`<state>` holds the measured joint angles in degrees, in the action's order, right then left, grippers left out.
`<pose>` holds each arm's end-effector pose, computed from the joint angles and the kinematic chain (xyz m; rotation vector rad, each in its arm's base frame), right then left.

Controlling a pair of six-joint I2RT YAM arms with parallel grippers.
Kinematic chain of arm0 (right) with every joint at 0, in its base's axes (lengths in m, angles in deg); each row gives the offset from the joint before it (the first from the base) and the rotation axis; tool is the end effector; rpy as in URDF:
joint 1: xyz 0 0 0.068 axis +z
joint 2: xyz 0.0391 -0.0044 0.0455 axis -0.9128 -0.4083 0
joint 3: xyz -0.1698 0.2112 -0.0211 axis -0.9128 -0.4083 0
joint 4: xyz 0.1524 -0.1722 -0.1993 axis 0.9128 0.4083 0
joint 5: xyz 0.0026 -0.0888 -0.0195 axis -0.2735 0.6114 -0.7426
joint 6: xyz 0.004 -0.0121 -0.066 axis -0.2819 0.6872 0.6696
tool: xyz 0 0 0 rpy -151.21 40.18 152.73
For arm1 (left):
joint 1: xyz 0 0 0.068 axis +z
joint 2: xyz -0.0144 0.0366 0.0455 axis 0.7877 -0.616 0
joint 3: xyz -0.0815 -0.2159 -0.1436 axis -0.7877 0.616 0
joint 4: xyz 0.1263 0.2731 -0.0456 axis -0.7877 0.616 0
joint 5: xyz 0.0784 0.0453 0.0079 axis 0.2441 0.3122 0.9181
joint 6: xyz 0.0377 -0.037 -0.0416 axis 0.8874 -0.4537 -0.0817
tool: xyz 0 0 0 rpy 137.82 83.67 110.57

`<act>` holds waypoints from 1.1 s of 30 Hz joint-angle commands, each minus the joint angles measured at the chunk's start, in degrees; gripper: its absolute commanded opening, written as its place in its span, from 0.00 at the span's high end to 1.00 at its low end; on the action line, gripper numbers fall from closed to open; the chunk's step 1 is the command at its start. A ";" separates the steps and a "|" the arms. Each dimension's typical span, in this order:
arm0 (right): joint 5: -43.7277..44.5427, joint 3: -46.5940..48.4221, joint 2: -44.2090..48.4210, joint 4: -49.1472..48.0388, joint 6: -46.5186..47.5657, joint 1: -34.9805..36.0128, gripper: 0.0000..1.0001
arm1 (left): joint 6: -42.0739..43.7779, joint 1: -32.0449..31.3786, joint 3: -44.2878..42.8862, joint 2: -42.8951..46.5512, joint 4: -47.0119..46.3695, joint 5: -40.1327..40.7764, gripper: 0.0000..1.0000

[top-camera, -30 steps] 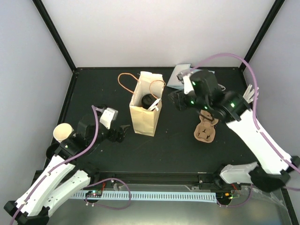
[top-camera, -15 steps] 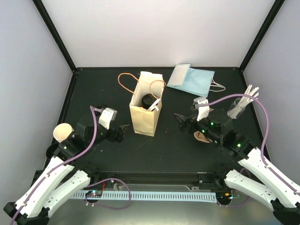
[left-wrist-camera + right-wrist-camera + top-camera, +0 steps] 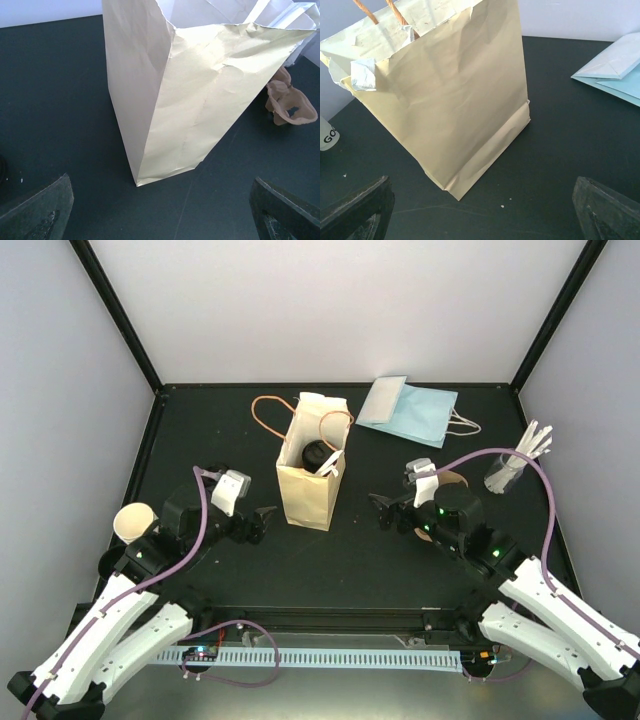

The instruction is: Pack the takeout coffee

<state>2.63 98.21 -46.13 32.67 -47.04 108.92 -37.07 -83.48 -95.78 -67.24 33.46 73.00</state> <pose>0.1728 0.1562 0.2894 -0.3825 1.9832 0.6287 0.1626 -0.1053 0.3006 0.4494 2.0575 -0.5326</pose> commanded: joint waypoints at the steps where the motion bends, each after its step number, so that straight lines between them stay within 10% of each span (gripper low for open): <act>1: -0.34 0.00 0.85 -1.74 -0.94 0.22 0.00 | 1.54 0.23 0.07 0.44 -2.22 -1.74 0.01; 21: 1.68 0.42 -8.23 -3.33 -2.20 -4.07 0.00 | -14.92 0.58 3.02 -2.84 -1.78 9.94 0.01; 33: 10.82 -10.36 -0.01 -15.60 3.05 -18.49 0.04 | -17.21 15.02 5.85 -4.61 -12.38 12.90 0.01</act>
<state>9.21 92.12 -50.22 25.98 -48.29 90.91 -53.84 -71.64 -90.06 -72.51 27.85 83.95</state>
